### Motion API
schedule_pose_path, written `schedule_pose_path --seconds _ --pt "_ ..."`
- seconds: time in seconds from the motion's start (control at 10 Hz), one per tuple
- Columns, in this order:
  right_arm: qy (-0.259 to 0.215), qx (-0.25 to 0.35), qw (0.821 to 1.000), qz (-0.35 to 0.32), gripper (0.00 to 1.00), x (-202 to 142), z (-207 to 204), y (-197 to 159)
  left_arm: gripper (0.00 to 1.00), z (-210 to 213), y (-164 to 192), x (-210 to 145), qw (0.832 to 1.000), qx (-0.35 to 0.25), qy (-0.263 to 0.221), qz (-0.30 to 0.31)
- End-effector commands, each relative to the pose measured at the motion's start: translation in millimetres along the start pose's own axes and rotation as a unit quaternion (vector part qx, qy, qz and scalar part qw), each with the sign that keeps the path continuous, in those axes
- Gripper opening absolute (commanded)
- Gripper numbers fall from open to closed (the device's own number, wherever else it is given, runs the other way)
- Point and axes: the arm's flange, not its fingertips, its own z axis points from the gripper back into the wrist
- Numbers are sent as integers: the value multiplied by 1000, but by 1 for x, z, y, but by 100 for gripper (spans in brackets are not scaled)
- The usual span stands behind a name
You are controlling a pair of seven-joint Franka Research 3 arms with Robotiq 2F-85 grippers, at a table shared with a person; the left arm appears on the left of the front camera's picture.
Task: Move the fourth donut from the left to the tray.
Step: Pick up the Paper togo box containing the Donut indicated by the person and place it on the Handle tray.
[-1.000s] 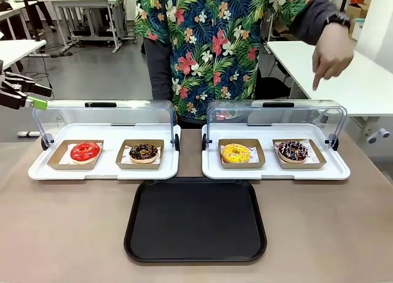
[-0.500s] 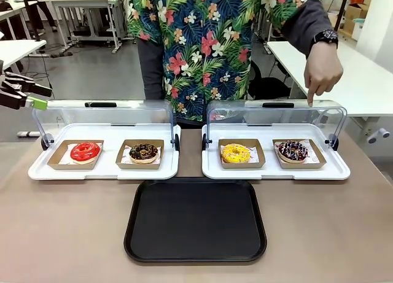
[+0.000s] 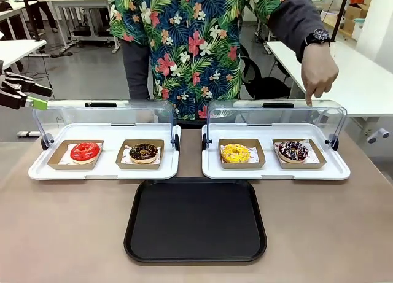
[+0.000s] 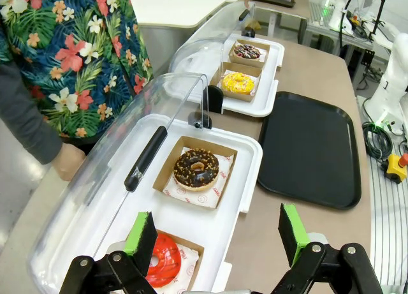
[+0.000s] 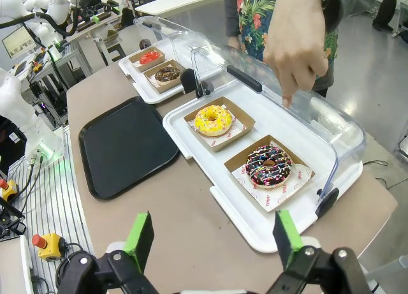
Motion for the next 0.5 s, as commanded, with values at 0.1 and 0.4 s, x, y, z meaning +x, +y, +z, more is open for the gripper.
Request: schedule_pose_path --seconds 0.1,0.4 --pt "-12 0 1000 -1 100 3 -1 -1 100 1 1 2 1000 -2 3 -2" --pt "-12 0 1000 -1 100 3 -1 -1 100 1 1 2 1000 -2 3 -2"
